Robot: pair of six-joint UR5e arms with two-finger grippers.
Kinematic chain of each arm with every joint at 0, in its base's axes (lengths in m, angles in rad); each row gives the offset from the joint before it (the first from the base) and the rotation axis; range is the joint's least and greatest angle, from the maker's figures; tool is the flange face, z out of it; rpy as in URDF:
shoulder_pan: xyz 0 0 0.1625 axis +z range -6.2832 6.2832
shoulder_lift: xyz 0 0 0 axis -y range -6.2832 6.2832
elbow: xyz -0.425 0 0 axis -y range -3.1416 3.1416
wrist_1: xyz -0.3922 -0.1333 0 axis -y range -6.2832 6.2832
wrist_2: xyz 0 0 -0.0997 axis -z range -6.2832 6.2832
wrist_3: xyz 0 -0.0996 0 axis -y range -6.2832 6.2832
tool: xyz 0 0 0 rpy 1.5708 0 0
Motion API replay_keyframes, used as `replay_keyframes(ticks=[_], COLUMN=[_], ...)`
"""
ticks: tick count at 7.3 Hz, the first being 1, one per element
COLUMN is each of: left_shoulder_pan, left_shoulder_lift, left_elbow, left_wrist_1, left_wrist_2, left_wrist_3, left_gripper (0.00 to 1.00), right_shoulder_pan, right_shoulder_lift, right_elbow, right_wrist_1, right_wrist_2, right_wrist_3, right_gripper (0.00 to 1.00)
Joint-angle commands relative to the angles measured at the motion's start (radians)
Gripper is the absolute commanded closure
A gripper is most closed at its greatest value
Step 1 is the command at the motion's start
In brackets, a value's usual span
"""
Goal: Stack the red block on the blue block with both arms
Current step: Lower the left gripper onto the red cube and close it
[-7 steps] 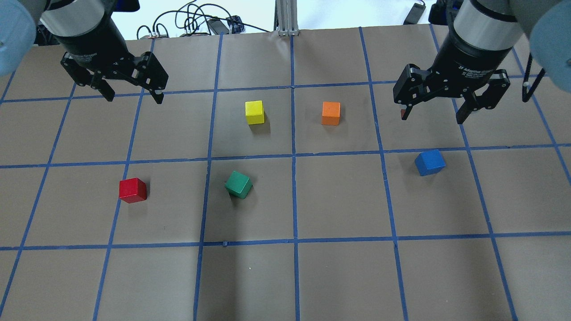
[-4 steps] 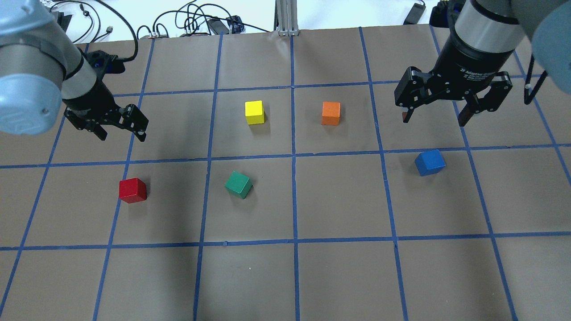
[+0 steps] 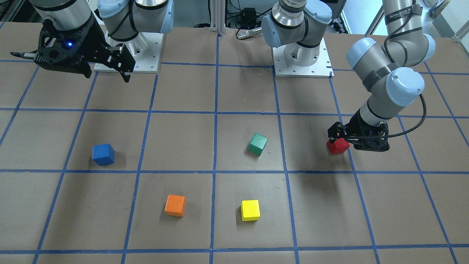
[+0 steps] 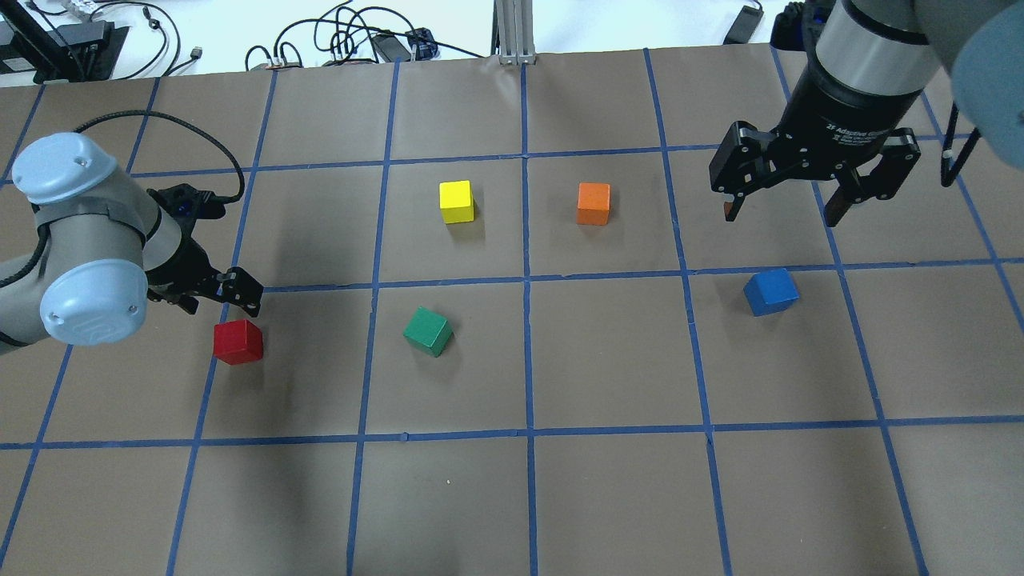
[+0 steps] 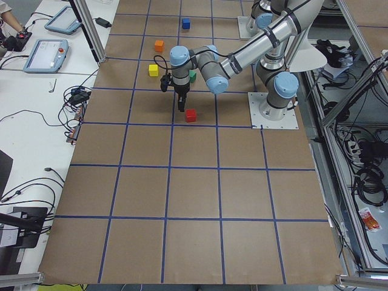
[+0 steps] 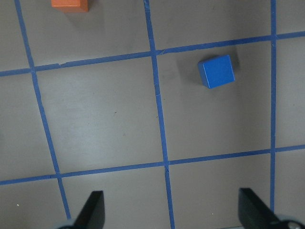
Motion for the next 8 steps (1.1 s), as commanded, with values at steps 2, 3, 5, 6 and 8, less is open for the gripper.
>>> replay_keyframes(ticks=[2,3,5,6,8], left_shoulder_pan=[0.019,0.019,0.019,0.019,-0.001], left_shoulder_lift=[-0.041,-0.058,-0.075,-0.075,-0.069], left_elbow=[-0.087,-0.093,-0.089,-0.092,-0.067], left_wrist_1=[0.121,0.127,0.198,0.2,0.187], left_wrist_2=[0.004,0.003,0.006,0.004,0.007], left_wrist_3=[0.002,0.0,0.004,0.007,0.0], left_gripper=[0.0,0.0,0.29,0.71,0.86], right_shoulder_pan=[0.0,0.0,0.0,0.0,0.0], right_shoulder_lift=[-0.001,-0.001,-0.001,-0.001,-0.001], right_elbow=[0.0,0.0,0.002,0.002,0.005], right_wrist_1=[0.0,0.0,0.0,0.002,0.002], right_wrist_2=[-0.001,-0.001,-0.001,-0.009,-0.034], right_wrist_3=[-0.001,-0.001,0.001,0.001,-0.001], right_gripper=[0.0,0.0,0.0,0.0,0.0])
